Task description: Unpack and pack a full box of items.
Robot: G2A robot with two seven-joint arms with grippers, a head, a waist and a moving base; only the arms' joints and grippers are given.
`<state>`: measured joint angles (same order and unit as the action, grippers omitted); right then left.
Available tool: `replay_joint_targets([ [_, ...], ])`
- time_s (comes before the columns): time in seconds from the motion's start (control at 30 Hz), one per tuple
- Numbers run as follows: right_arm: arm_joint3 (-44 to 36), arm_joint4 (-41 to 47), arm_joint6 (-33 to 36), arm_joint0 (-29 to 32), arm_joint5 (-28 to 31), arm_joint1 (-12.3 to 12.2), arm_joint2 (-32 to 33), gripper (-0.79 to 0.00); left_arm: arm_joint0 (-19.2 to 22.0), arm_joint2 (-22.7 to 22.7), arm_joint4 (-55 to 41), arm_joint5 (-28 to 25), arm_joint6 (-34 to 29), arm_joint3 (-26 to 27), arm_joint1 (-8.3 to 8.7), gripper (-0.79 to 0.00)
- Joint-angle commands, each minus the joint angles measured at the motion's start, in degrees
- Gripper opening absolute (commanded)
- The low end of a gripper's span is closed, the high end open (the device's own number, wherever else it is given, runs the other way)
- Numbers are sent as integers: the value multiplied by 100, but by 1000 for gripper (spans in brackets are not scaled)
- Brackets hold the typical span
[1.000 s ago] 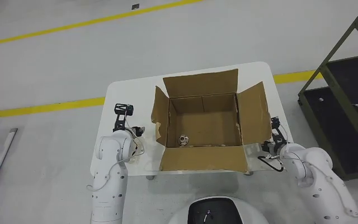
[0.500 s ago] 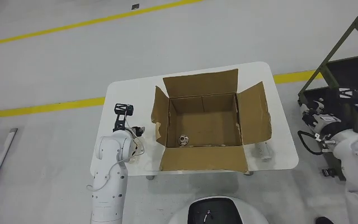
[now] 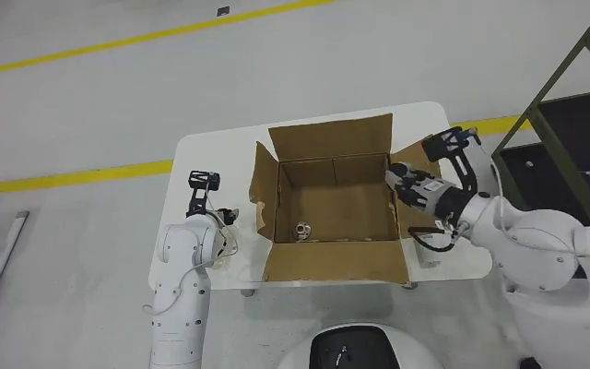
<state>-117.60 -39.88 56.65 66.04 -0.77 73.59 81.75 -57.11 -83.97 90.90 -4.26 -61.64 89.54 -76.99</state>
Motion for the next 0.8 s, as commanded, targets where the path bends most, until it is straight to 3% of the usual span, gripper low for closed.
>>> replay_joint_targets([
  [0.0,500,222,72,-359,-136,48,-521,-785,0,0,0,0,0,0,0,0],
  [0.03,758,569,29,-533,-201,83,-664,-785,0,0,0,0,0,0,0,0],
  [0.53,3428,203,515,-2441,-635,408,-2610,-785,0,0,0,0,0,0,0,0],
  [0.77,3507,219,525,-2488,-621,425,-2669,-785,0,0,0,0,0,0,0,0],
])
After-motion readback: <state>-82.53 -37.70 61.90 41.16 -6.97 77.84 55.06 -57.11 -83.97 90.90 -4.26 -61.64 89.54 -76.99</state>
